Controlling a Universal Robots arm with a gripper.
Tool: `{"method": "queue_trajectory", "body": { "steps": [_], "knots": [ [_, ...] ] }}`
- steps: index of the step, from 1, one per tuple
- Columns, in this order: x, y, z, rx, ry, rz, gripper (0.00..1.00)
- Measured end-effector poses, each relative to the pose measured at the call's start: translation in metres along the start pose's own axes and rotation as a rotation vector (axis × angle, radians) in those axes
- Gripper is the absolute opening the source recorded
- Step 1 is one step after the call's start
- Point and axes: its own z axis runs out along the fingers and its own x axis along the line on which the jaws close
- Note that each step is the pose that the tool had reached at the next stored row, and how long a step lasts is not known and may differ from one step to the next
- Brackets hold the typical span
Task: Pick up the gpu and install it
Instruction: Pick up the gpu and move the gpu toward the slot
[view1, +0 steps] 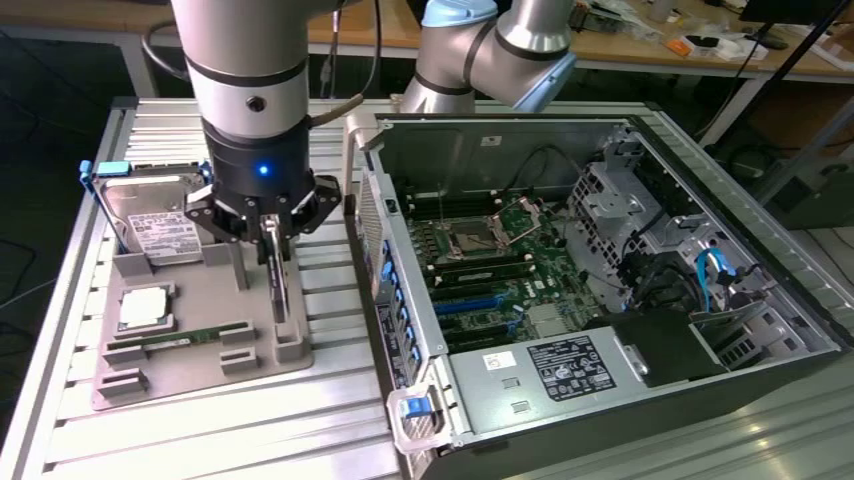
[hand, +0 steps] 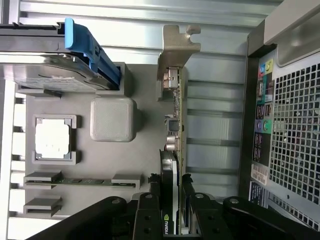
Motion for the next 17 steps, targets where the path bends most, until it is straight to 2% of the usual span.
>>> {"method": "queue_trajectory", "body": {
  "steps": [4,17],
  "knots": [
    [0.000,0.0007,-0.0131,0.0003,0.0000,0.000,0.27],
    [0.000,0.0056,-0.0723,0.0004,0.0000,0.000,0.27]
  ]
}}
